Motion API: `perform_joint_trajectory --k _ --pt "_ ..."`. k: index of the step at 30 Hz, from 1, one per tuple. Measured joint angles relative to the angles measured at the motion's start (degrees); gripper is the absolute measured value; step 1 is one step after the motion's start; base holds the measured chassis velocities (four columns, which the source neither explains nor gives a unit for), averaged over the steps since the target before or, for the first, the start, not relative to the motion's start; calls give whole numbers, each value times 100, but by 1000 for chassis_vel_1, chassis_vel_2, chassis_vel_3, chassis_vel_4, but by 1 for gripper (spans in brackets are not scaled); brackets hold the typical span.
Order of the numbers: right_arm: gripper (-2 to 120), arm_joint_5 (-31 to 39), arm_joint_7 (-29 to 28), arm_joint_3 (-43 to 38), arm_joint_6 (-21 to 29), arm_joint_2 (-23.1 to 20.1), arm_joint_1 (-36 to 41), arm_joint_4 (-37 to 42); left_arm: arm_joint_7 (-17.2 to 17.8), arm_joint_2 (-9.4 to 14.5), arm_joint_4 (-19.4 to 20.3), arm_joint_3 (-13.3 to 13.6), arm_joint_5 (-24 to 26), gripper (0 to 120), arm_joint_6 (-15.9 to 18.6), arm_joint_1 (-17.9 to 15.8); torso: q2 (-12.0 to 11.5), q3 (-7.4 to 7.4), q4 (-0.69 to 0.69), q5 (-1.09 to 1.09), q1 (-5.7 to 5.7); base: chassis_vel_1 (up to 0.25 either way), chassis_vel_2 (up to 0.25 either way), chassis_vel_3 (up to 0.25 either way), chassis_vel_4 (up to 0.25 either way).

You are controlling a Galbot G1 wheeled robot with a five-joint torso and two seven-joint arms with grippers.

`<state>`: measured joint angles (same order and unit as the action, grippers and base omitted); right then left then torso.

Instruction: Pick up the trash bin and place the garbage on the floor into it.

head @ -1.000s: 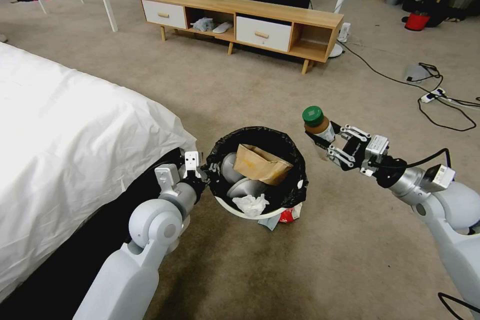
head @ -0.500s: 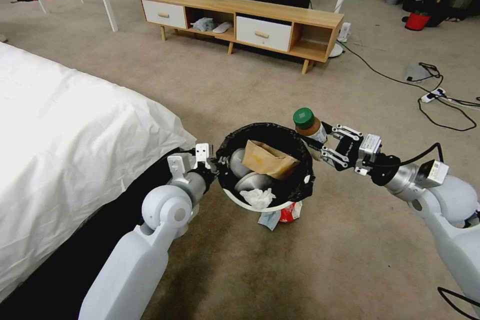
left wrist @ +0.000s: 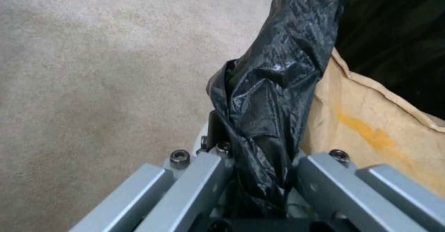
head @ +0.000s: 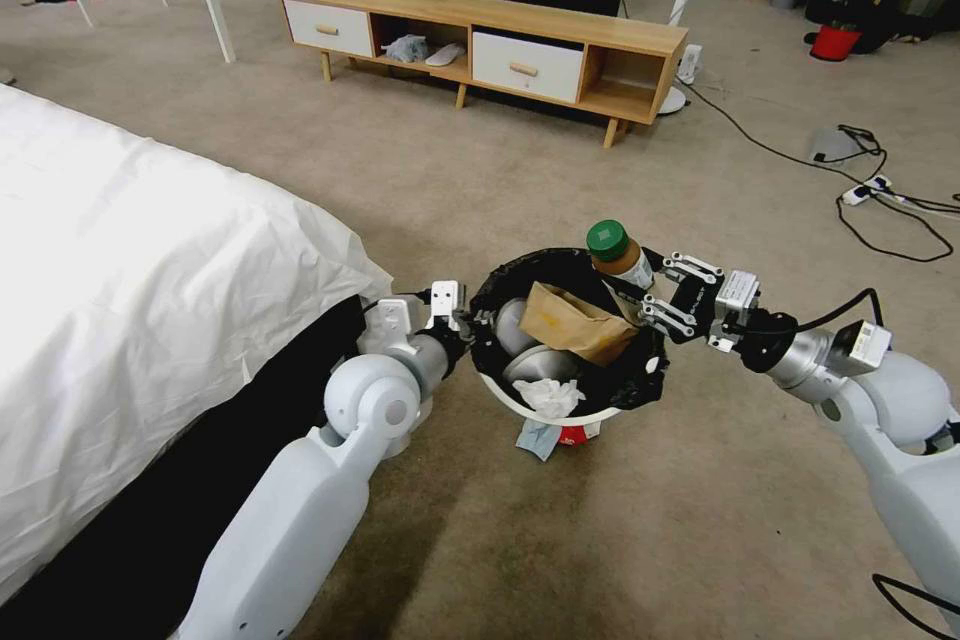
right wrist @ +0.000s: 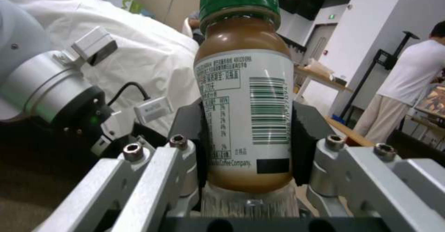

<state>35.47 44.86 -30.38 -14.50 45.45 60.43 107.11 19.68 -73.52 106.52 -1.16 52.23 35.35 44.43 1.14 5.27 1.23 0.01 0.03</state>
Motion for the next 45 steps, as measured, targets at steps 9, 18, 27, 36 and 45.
perform_joint_trajectory --k 9,18,27,36,45 --pt "30 -8 5 42 -2 40 -23 -34 1 1 -66 72 31 2 -25 -89 0 0 -1 0 0 0 0 0 0" --pt "35 -62 -106 109 11 46 -30 -37 0 -17 -66 99 34 2 -29 -94 0 0 0 -1 0 0 0 0 0" --pt "70 -58 -161 116 10 42 -25 -37 -9 -37 -41 104 10 2 -36 -46 0 0 0 -1 0 0 0 0 0" --pt "99 -51 -168 121 8 42 -10 -36 -24 -32 3 53 -18 2 -46 30 0 0 0 -1 0 0 0 0 0" --pt "100 -52 -190 121 8 58 -12 -54 -32 -25 25 17 -39 2 -49 82 0 0 0 -1 0 0 0 0 0"
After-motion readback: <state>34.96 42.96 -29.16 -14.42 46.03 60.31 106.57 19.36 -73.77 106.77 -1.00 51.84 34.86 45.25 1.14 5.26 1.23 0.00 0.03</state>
